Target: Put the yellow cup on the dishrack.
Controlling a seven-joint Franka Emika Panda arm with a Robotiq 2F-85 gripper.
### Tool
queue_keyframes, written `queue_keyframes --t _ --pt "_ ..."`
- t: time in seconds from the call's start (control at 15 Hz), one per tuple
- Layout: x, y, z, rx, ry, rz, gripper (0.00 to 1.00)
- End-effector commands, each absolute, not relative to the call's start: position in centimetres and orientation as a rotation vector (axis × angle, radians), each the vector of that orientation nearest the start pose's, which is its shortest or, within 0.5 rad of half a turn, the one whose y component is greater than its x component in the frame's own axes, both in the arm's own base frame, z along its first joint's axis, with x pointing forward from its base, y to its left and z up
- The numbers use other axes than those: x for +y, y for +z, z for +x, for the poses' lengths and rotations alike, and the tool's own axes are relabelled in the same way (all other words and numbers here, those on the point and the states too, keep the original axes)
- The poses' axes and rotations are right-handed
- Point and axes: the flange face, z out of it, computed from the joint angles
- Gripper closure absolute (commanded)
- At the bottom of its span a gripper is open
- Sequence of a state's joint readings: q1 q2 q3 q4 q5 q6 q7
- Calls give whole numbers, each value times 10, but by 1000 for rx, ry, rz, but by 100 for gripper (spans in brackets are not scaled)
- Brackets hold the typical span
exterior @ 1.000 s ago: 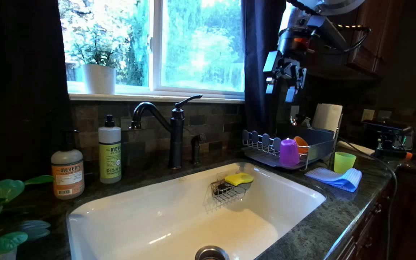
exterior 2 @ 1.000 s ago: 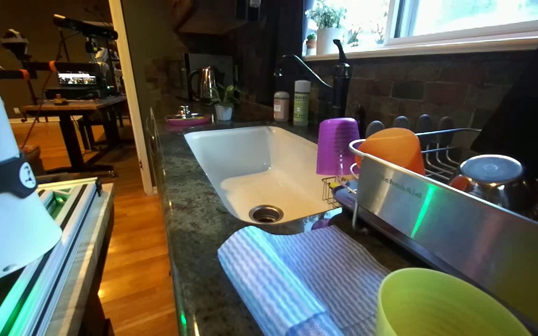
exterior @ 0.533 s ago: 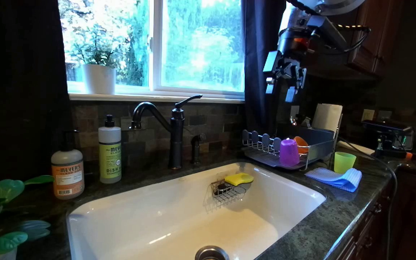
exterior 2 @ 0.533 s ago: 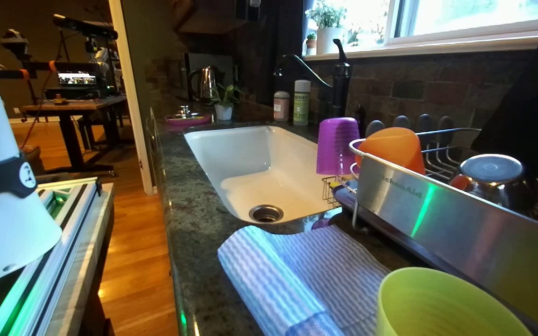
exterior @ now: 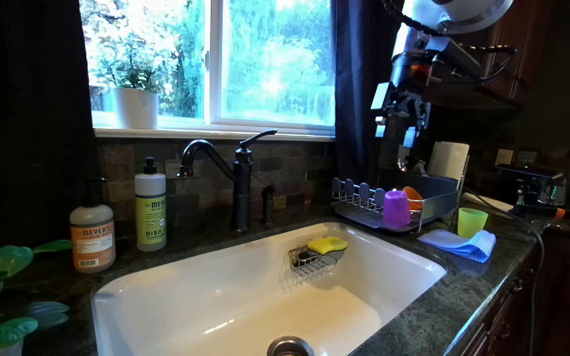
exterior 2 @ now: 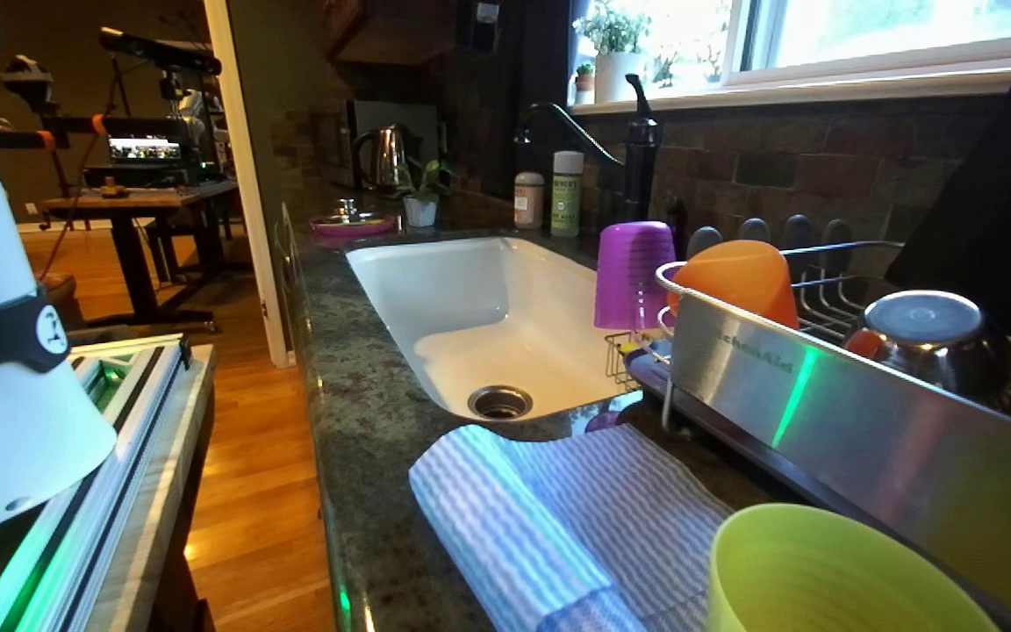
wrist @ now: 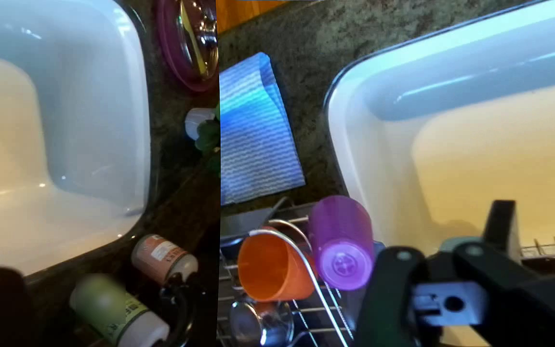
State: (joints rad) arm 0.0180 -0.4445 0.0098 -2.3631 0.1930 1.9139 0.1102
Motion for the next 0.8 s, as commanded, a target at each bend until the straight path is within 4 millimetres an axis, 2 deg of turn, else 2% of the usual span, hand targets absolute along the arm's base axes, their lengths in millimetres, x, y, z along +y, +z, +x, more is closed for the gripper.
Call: queue_keyframes --t 0.0,0.13,0.33,0.47,0.53,0.6,0.73 --pt "-16 465 390 360 137 -2953 0" --pt "-42 442 376 436 188 -2988 0" --pt "-86 411 356 405 314 -3082 0" --pt "-114 398 348 396 364 -3126 0" --pt "-128 398 348 460 340 -3074 0" --pt "-109 402 355 441 333 -3092 0" --pt "-118 401 353 458 334 -3079 0"
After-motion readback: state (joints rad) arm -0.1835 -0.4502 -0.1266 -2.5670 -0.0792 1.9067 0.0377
